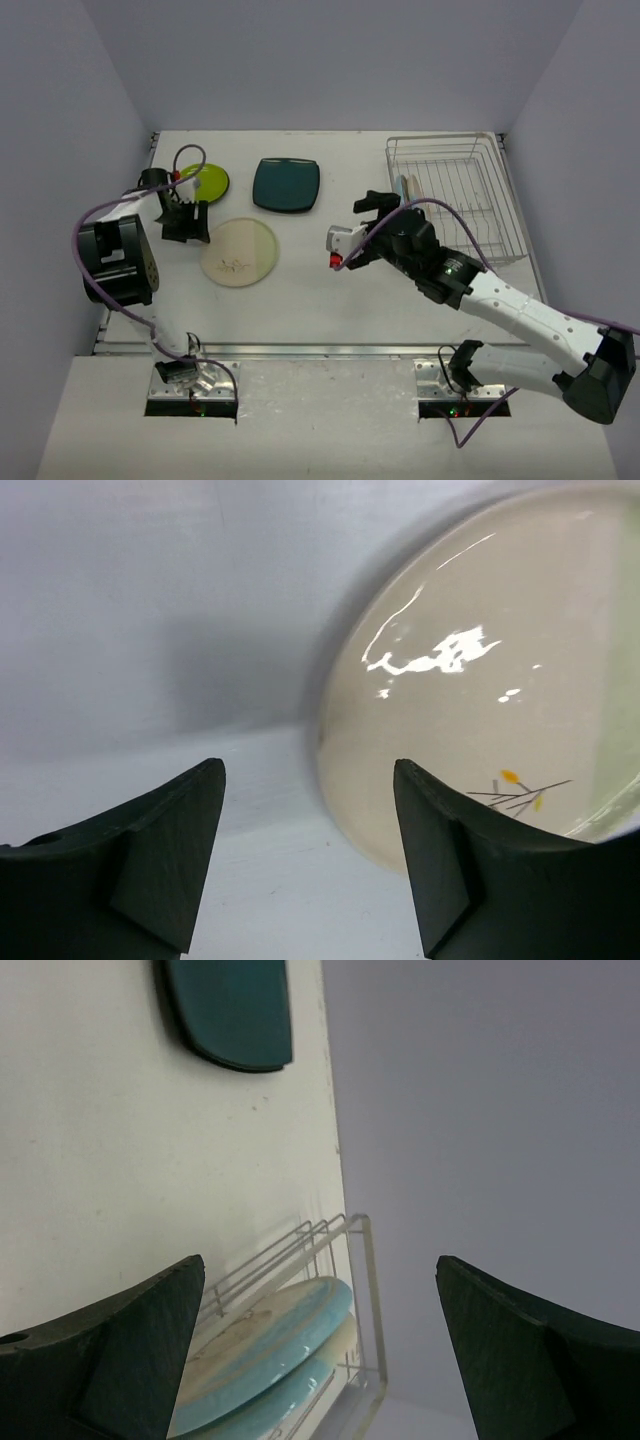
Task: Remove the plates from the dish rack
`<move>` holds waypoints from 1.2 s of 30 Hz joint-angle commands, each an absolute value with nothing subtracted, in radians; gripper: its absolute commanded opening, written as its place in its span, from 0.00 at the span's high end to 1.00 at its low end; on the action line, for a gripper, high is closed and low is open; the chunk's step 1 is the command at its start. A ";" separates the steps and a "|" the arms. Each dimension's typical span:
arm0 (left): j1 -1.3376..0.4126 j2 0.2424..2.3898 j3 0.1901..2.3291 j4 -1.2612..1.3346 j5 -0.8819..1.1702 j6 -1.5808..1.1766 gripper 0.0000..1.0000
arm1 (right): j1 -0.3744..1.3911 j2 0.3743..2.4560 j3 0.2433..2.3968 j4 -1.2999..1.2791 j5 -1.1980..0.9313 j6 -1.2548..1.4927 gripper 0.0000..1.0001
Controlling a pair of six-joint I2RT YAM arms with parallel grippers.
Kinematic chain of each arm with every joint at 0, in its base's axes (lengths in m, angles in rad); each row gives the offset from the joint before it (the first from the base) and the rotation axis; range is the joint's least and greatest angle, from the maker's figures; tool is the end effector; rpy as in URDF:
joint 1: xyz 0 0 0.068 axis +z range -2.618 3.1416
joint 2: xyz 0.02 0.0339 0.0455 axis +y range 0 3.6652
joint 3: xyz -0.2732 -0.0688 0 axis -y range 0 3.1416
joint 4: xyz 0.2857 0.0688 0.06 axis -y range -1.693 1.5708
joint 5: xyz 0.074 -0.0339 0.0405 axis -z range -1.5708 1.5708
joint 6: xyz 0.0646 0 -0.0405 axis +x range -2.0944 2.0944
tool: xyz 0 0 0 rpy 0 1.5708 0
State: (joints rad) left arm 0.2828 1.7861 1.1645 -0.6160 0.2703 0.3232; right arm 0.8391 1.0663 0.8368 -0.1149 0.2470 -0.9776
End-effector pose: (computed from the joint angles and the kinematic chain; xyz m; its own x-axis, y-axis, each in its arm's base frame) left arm 0.3794 0.0923 0.1340 -0.9193 0.0516 -0.3903 0.1127 0.9844 -0.1354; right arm 0.2178 0.2189 0.3000 0.3446 -0.8196 -0.4577 -0.5044 0.2496 -0.8266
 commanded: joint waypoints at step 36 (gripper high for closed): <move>-0.054 1.241 1.193 -0.488 0.098 0.316 0.28 | 0.202 1.385 1.259 -0.606 -0.062 -0.044 0.33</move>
State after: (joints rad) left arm -0.0486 1.2575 1.1950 -0.5072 0.1132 0.3309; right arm 0.2132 1.4093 1.2308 -0.6567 -0.0538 -0.0426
